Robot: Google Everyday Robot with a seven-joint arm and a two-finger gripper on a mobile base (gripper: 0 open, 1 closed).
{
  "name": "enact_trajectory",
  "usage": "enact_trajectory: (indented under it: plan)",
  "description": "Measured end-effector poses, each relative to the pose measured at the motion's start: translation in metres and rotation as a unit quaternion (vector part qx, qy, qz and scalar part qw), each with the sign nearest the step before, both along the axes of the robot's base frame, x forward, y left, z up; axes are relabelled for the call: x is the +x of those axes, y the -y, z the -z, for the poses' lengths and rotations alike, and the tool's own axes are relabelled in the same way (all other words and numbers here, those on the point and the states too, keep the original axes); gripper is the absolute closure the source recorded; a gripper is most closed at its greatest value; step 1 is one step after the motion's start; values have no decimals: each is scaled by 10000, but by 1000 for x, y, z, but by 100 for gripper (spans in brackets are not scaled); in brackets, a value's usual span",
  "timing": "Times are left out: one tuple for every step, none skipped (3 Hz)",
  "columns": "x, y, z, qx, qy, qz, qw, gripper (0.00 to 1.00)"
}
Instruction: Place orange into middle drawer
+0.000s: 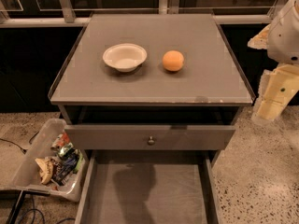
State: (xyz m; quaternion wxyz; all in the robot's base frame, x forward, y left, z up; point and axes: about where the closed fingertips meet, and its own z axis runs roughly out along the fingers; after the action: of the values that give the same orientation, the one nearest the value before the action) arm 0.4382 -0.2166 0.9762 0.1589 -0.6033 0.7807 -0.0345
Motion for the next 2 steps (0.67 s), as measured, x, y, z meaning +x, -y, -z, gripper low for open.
enact_trajectory:
  plan:
    - [4, -2, -3, -57, 89, 9, 9999, 0]
    - [31, -15, -4, 4, 202, -156, 9997, 0]
